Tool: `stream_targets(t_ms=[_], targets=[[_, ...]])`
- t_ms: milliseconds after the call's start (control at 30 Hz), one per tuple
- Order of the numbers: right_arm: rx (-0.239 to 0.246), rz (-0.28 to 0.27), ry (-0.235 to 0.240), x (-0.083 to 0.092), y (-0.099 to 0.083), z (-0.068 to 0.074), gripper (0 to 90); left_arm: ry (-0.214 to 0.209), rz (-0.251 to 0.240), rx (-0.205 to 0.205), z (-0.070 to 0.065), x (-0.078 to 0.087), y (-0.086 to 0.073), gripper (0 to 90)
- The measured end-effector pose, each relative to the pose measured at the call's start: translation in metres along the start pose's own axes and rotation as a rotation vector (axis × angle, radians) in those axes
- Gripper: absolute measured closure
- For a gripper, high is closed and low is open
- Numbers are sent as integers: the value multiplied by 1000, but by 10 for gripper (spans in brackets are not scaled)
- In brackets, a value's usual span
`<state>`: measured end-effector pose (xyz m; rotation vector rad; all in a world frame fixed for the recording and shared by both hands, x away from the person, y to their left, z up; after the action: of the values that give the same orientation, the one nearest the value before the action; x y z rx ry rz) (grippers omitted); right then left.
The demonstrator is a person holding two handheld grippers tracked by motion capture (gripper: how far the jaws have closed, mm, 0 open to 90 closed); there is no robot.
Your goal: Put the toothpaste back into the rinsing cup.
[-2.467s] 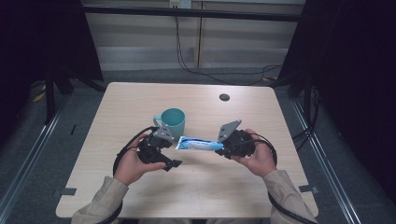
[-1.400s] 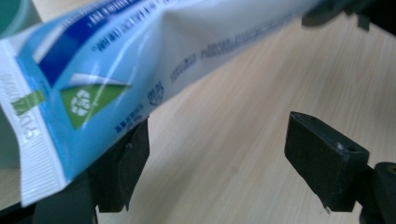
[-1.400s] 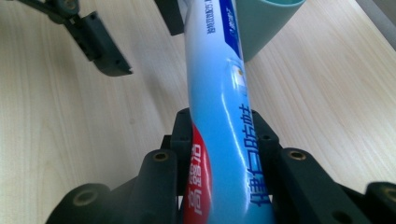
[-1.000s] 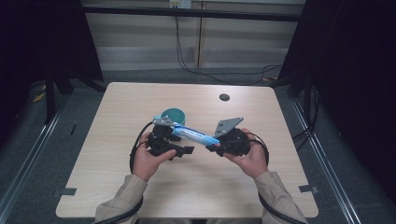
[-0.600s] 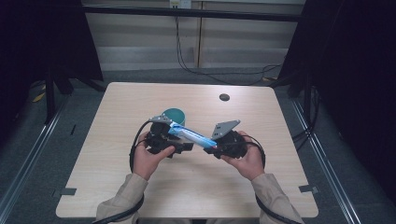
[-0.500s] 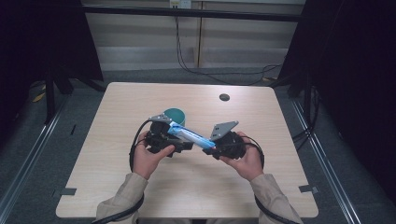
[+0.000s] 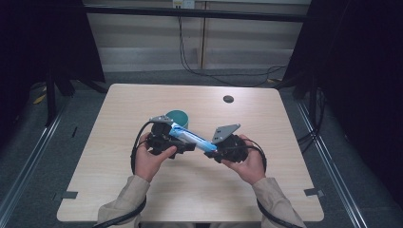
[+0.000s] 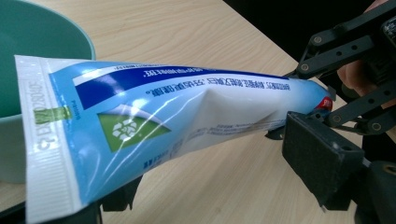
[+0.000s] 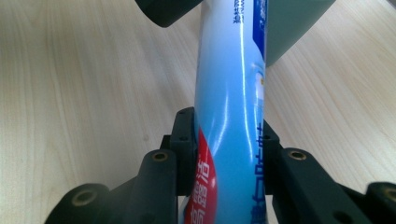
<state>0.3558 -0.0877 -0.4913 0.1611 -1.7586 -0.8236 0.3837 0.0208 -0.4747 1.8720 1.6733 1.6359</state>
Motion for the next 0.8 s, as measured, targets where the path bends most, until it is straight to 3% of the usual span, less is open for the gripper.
stream_targets(t_ms=[467,600,800], targets=[[5,-8,2,-7,6,6,687,-29,-52,43,-2,3,9,254],[5,-8,15,-11,7,9,687,-47,-66,71,-3,2,12,260],[-4,-10,26,-15,9,14,683,-77,-117,92,-6,8,19,329]])
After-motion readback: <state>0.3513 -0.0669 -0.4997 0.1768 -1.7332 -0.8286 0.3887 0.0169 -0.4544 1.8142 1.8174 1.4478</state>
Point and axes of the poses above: each handheld gripper's, and its own axes: x roughly backward along the jaws, y roughly out of its top, z roughly to its left, the point moved 10 cm from there along -x, roughly forward along the jaws, and after that the axes turned 5 degrees about z, right-handed, at the moved point
